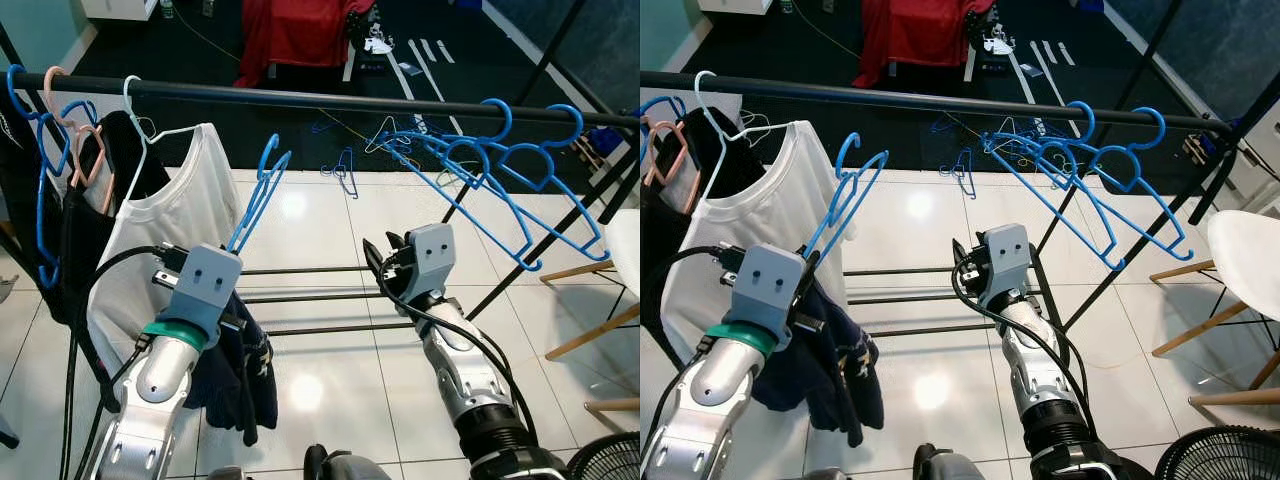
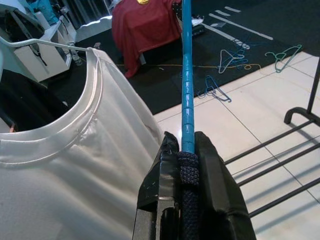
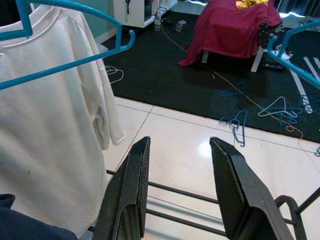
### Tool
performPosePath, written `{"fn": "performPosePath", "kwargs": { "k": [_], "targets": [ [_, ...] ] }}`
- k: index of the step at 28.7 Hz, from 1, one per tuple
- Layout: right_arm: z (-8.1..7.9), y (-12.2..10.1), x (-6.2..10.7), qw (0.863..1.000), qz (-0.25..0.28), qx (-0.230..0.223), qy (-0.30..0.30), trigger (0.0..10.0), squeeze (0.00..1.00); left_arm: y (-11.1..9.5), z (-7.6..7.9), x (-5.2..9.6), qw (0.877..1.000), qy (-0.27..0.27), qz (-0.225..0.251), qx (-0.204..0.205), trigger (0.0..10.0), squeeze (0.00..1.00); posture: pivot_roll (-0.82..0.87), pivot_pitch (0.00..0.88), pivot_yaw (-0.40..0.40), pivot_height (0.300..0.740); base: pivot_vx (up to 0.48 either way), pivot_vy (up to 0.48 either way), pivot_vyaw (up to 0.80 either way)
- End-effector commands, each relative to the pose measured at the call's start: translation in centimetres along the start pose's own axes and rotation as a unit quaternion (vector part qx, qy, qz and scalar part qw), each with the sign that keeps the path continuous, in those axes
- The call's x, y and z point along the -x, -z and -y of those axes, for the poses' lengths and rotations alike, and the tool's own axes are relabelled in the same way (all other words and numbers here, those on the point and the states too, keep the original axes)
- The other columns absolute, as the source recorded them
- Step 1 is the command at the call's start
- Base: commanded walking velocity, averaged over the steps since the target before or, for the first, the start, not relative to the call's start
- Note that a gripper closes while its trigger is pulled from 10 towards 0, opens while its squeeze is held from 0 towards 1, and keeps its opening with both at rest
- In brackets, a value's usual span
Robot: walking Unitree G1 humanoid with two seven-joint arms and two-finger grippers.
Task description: Hang hanger
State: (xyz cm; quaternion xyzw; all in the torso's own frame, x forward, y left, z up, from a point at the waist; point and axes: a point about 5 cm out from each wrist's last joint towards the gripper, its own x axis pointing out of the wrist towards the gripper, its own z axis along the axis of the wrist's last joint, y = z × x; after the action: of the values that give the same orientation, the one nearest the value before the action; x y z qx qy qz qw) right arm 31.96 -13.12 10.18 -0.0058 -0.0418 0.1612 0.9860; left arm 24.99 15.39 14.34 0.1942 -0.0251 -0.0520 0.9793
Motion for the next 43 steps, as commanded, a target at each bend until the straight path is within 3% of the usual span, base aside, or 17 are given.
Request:
{"fn": "performPosePath", "kwargs": {
  "k": [1,10,11,13,14,22,27,29,31,32,35,36,39,40,41,42,43],
  "targets": [
    [0.1,0.3,0.3,1.000,-0.004,0.004,0.002,10.0,0.00,-0.1,0.3,0.2,1.000,0.009,0.007,-0.005,10.0,0.00,0.07,0.018,-0.027,0.740,0.000,0.000,0.00],
    [0.0,0.3,0.3,1.000,-0.006,0.002,-0.001,10.0,0.00,-0.3,0.4,0.4,1.000,0.017,0.013,-0.006,10.0,0.00,0.07,0.017,-0.027,0.740,0.000,0.000,0.00],
    [-0.2,0.7,0.4,0.999,-0.021,-0.029,-0.023,10.0,0.00,-1.0,0.5,0.8,0.998,0.043,0.034,-0.008,10.0,0.00,0.08,0.014,-0.026,0.740,0.000,0.000,0.00],
    [-0.2,0.7,0.4,0.999,-0.021,-0.029,-0.023,10.0,0.00,-1.0,0.5,0.8,0.998,0.043,0.034,-0.008,10.0,0.00,0.08,0.014,-0.026,0.740,0.000,0.000,0.00],
    [-1.2,1.5,1.0,0.990,-0.053,-0.076,-0.103,10.0,0.00,-2.4,0.6,2.1,0.990,0.112,0.082,-0.033,10.0,0.00,0.08,0.019,-0.024,0.740,0.000,0.000,0.00],
    [-2.1,1.6,2.2,0.967,-0.081,-0.092,-0.223,10.0,0.00,-4.8,-0.7,3.2,0.973,0.166,0.132,-0.088,10.0,0.00,0.09,0.020,-0.019,0.740,0.000,0.000,0.00],
    [-2.4,0.9,2.1,0.960,-0.074,-0.097,-0.251,10.0,0.00,-6.3,-1.9,2.9,0.973,0.164,0.152,-0.048,10.0,0.00,0.09,0.020,-0.021,0.740,0.000,0.000,0.00],
    [-2.9,0.2,1.3,0.959,-0.055,-0.109,-0.255,10.0,0.00,-7.5,-1.4,3.1,0.960,0.222,0.171,0.013,10.0,0.00,0.09,0.018,-0.025,0.740,0.000,0.000,0.00],
    [-3.3,-0.3,0.8,0.957,-0.044,-0.125,-0.259,10.0,0.00,-7.9,-0.9,3.3,0.949,0.256,0.179,0.030,10.0,0.00,0.08,0.018,-0.026,0.740,0.000,0.000,0.00],
    [-4.1,-1.2,0.1,0.945,-0.026,-0.172,-0.276,10.0,0.00,-8.5,-0.2,3.6,0.932,0.304,0.190,0.046,10.0,0.00,0.08,0.018,-0.026,0.740,0.000,0.000,0.00],
    [-4.4,-1.5,0.0,0.936,-0.021,-0.199,-0.291,10.0,0.00,-8.6,-0.1,3.7,0.928,0.314,0.192,0.047,10.0,0.00,0.08,0.016,-0.026,0.740,0.000,0.000,0.00],
    [-4.8,-2.1,0.1,0.919,-0.015,-0.234,-0.316,10.0,0.00,-8.6,0.0,3.8,0.924,0.327,0.193,0.047,10.0,0.00,0.08,0.016,-0.029,0.740,0.000,0.000,0.00],
    [-4.8,-2.1,0.1,0.919,-0.015,-0.234,-0.316,10.0,0.00,-8.6,0.0,3.8,0.924,0.327,0.193,0.047,10.0,0.00,0.08,0.016,-0.029,0.740,0.000,0.000,0.00],
    [-5.2,-2.5,0.3,0.901,-0.015,-0.261,-0.348,10.0,0.00,-8.6,0.1,4.0,0.919,0.340,0.193,0.044,10.0,0.00,0.08,0.017,-0.030,0.740,0.000,0.000,0.00],
    [-5.2,-2.5,0.3,0.901,-0.015,-0.261,-0.348,10.0,0.00,-8.6,0.1,4.0,0.919,0.340,0.193,0.044,10.0,0.00,0.08,0.017,-0.030,0.740,0.000,0.000,0.00],
    [-5.7,-2.5,0.6,0.882,-0.029,-0.272,-0.384,10.0,0.00,-8.5,0.3,4.1,0.917,0.348,0.192,0.041,10.0,0.00,0.08,0.016,-0.034,0.740,0.000,0.000,0.00],
    [-5.7,-2.5,0.6,0.882,-0.029,-0.272,-0.384,10.0,0.00,-8.5,0.3,4.1,0.917,0.348,0.192,0.041,10.0,0.00,0.08,0.016,-0.034,0.740,0.000,0.000,0.00]
  ]
}}
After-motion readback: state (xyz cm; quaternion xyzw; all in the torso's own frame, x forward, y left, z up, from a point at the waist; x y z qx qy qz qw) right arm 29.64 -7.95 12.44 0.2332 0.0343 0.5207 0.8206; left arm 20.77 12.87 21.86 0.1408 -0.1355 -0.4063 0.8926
